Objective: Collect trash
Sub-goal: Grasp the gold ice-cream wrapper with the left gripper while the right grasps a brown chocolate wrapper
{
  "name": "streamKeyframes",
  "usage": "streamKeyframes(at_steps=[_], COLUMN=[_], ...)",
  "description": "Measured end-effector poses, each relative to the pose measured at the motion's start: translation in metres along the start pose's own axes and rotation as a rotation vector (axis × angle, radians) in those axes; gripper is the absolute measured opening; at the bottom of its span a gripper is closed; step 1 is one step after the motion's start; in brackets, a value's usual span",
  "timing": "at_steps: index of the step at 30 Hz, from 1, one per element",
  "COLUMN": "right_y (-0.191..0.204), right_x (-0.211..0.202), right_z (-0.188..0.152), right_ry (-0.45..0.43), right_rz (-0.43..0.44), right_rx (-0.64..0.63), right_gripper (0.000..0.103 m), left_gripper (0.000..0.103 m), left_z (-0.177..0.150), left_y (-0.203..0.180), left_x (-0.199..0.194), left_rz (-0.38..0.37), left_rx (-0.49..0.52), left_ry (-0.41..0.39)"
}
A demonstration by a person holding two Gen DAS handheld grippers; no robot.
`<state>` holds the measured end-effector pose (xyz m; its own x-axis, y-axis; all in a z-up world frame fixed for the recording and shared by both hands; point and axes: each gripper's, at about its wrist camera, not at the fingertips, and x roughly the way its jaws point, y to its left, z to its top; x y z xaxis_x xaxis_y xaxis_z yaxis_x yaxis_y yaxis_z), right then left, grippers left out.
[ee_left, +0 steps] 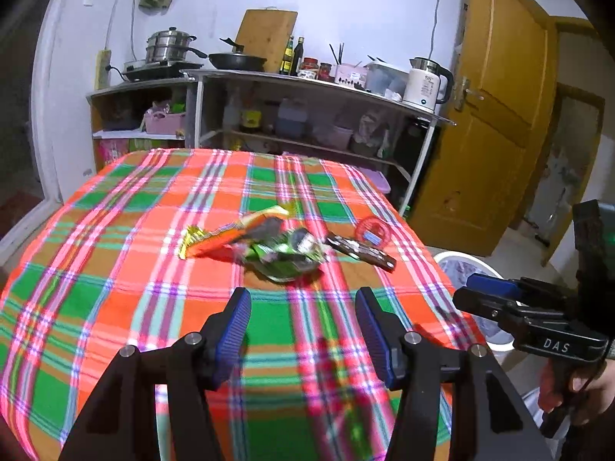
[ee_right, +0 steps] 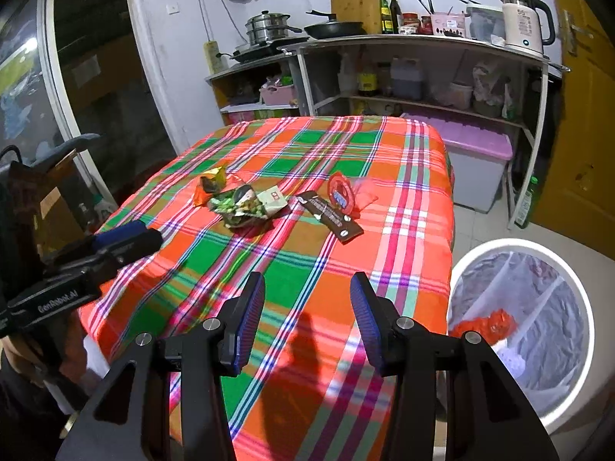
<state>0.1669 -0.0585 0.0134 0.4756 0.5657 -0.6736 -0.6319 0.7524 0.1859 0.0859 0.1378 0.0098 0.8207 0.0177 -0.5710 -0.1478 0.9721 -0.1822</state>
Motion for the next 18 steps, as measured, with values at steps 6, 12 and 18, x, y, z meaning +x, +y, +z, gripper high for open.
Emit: streamKeyframes(at_steps=[6, 12, 18], right_y=[-0.009, -0.019, -0.027], right_x=[0.028, 0.058, 0.084], right_z=[0.012, 0.022, 0.033], right_ry=[0.032, 0.068, 0.098], right_rz=[-0.014, -0.02, -0.02], right_rx=[-0.006, -0.015, -0.024], right_gripper=[0.047, 0.047, 0.047], left_gripper=[0.056, 0.056, 0.056], left_z=[0.013, 0.026, 0.043], left_y=[0.021, 0.042, 0.059], left_x=[0.016, 0.033, 0.053], left_rz=[0.024, 0.045, 0.036], left_rx=[0.014, 0.039, 0.079], left_ry=[-0.001, -0.008, -0.012])
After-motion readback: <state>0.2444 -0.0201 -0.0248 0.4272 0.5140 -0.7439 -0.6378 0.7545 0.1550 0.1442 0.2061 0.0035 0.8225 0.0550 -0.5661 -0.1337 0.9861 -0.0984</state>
